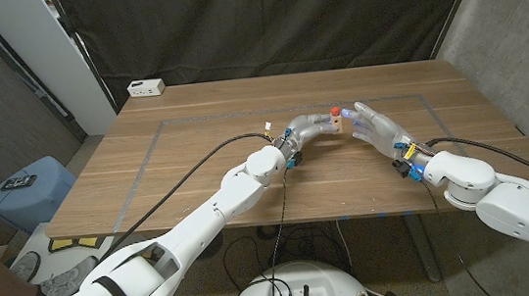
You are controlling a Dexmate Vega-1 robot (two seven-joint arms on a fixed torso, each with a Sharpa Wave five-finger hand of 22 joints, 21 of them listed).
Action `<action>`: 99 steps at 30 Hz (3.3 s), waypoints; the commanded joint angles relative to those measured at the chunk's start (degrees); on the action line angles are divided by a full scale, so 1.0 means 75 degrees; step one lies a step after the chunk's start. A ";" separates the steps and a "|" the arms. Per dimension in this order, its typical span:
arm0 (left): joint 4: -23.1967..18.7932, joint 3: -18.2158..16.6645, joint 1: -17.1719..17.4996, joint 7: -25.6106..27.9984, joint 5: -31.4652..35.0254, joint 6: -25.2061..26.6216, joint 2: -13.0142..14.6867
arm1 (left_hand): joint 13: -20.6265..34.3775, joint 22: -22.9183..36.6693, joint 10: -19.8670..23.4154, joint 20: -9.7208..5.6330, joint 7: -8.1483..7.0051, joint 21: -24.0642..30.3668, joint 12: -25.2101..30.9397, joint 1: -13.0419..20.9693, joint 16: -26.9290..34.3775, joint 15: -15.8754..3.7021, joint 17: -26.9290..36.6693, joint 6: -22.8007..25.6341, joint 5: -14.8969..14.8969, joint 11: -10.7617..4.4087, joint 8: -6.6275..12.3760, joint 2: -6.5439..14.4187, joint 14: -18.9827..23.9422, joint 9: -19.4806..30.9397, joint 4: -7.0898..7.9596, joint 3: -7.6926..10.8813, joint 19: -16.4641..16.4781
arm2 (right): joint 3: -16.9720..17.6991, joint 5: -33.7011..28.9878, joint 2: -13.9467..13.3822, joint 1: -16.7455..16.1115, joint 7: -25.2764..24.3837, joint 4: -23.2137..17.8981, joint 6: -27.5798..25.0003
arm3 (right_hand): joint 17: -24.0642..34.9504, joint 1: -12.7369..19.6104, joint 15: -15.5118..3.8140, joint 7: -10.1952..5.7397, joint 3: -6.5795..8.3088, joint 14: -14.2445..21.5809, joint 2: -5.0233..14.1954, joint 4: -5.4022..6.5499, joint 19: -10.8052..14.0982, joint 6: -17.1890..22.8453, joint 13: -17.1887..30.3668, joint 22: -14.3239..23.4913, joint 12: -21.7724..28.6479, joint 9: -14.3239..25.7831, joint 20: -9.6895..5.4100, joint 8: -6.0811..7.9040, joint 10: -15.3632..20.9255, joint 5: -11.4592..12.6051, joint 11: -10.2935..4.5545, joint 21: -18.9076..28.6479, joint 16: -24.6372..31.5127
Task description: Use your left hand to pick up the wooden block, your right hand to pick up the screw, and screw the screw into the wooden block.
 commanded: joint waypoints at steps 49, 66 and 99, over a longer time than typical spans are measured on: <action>-0.0386 -0.0015 0.0148 0.0062 0.0071 0.0072 0.0174 | 0.0027 0.0045 -0.0012 0.0045 -0.0050 0.0026 0.0022 -0.0011 0.0017 -0.0359 0.0016 -0.0056 0.0075 0.0003 0.0010 0.0075 -0.0012 0.0033 0.0056 0.0010 0.0050 | -0.0768 -0.0261 0.0296 0.1140 0.0694 0.0864 0.0279 | 0.0032 -0.0181 0.0068 -0.0042 0.0039 -0.1427 -0.0036 0.0039 -0.0109 -0.0384 0.0016 0.0042 0.0002 0.0035 0.0020 0.0034 -0.1513 0.0087 0.0064 0.0038 0.0067; -0.0242 -0.0017 0.0064 -0.0021 0.0030 0.0069 0.0140 | 0.0027 0.0045 -0.0012 0.0052 -0.0030 0.0024 0.0026 -0.0014 0.0017 -0.0359 0.0017 -0.0046 0.0086 0.0001 0.0019 0.0090 -0.0019 0.0034 0.0056 0.0010 0.0047 | -0.0711 -0.0229 0.0188 0.1043 0.0585 0.0720 0.0188 | 0.0053 -0.0314 0.0059 0.0043 0.0004 -0.1436 -0.0039 0.0133 -0.0119 -0.0051 0.0017 0.0043 0.0013 0.0037 0.0008 0.0145 -0.1525 0.0094 0.0062 0.0040 0.0079; -0.0191 -0.0033 0.0064 -0.0034 0.0002 0.0014 0.0135 | 0.0023 0.0045 -0.0013 0.0051 -0.0041 0.0026 0.0028 -0.0027 0.0017 -0.0367 0.0011 -0.0038 0.0092 0.0003 0.0026 0.0071 -0.0011 0.0034 0.0048 -0.0006 0.0050 | -0.0491 -0.0099 -0.0022 0.0689 0.0350 0.0338 -0.0016 | 0.0044 -0.0348 0.0063 0.0052 0.0011 -0.1444 -0.0041 0.0167 -0.0137 0.0127 0.0016 0.0042 0.0027 0.0036 0.0018 0.0153 -0.1517 0.0115 0.0068 0.0038 0.0074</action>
